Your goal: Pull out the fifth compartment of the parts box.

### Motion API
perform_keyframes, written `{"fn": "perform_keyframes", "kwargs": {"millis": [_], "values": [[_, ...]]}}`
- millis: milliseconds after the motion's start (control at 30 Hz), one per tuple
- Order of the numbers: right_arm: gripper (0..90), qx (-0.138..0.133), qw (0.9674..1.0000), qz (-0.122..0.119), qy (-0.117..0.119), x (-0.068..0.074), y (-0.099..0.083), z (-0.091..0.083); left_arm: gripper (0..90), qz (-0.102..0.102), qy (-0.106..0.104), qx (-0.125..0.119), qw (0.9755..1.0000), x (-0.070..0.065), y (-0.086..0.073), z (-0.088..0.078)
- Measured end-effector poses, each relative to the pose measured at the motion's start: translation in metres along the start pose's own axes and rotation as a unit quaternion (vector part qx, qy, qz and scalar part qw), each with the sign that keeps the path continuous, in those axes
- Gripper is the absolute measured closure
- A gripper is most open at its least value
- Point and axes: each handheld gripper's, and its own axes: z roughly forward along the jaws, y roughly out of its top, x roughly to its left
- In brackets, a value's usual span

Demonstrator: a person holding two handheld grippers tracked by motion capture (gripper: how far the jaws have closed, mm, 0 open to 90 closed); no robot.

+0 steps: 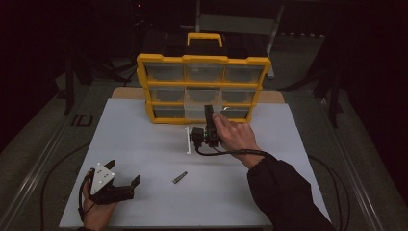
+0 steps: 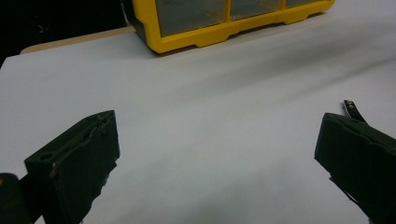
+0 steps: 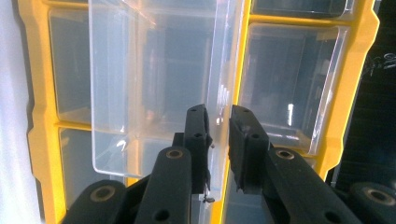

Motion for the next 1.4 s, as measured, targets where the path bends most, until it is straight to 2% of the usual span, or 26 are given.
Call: {"fn": "perform_keyframes", "kwargs": {"millis": [300, 400, 533, 633, 700, 833, 900, 933, 1067, 1133, 1200, 1233, 1267, 1300, 1333, 1400], "values": [[76.3, 0.000, 1.0000, -0.005, 0.000, 0.003, -0.001, -0.001, 0.6, 0.001, 0.000, 0.001, 1.0000, 0.000, 0.000, 0.000], [71.4, -0.004, 1.0000, -0.001, -0.005, 0.005, -0.002, -0.001, 0.6, 0.001, 0.000, 0.001, 1.0000, 0.000, 0.000, 0.000], [62.6, -0.003, 0.9997, 0.022, -0.001, 0.001, -0.004, -0.002, 0.5, 0.002, 0.000, 0.000, 1.0000, 0.000, 0.000, 0.000], [56.5, -0.007, 0.9987, 0.050, 0.000, -0.001, -0.006, -0.005, 0.6, 0.000, 0.000, 0.000, 1.0000, 0.000, 0.000, 0.000], [50.8, -0.012, 0.9978, 0.065, -0.008, -0.001, -0.008, -0.007, 0.6, 0.001, 0.000, 0.000, 1.0000, 0.000, 0.000, 0.000], [40.5, -0.013, 0.9939, 0.110, -0.007, 0.000, -0.014, -0.011, 0.5, 0.000, 0.000, 0.000, 1.0000, 0.000, 0.000, 0.000], [38.3, -0.013, 0.9929, 0.118, -0.004, 0.000, -0.016, -0.011, 0.6, 0.000, 0.000, 0.000, 1.0000, 0.000, 0.000, 0.000], [34.1, -0.014, 0.9912, 0.132, -0.002, 0.002, -0.019, -0.012, 0.6, 0.000, 0.001, 0.001, 1.0000, 0.000, 0.000, 0.000], [27.9, -0.012, 0.9868, 0.161, 0.010, 0.005, -0.027, -0.014, 0.6, 0.001, 0.000, 0.002, 1.0000, 0.000, 0.000, 0.001], [25.3, -0.011, 0.9825, 0.185, 0.021, 0.005, -0.032, -0.015, 0.6, 0.002, 0.001, 0.004, 1.0000, 0.000, 0.000, 0.001], [24.3, -0.008, 0.9758, 0.216, 0.034, 0.004, -0.037, -0.016, 0.6, 0.002, 0.001, 0.004, 1.0000, 0.000, 0.000, 0.001], [23.9, -0.009, 0.9705, 0.238, 0.040, 0.003, -0.041, -0.017, 0.6, 0.002, 0.001, 0.004, 1.0000, 0.000, 0.000, 0.001], [23.9, -0.009, 0.9705, 0.238, 0.040, 0.003, -0.041, -0.017, 0.6, 0.002, 0.001, 0.004, 1.0000, 0.000, 0.000, 0.001], [23.2, -0.009, 0.9663, 0.253, 0.046, 0.002, -0.043, -0.018, 0.6, 0.001, 0.001, 0.004, 1.0000, 0.000, -0.001, 0.001], [22.1, -0.011, 0.9505, 0.303, 0.066, 0.001, -0.051, -0.022, 0.6, 0.000, 0.001, 0.004, 1.0000, 0.000, -0.001, 0.001], [21.3, -0.016, 0.9364, 0.340, 0.085, -0.002, -0.058, -0.025, 0.6, -0.001, 0.001, 0.004, 1.0000, 0.000, -0.001, 0.001]]}}
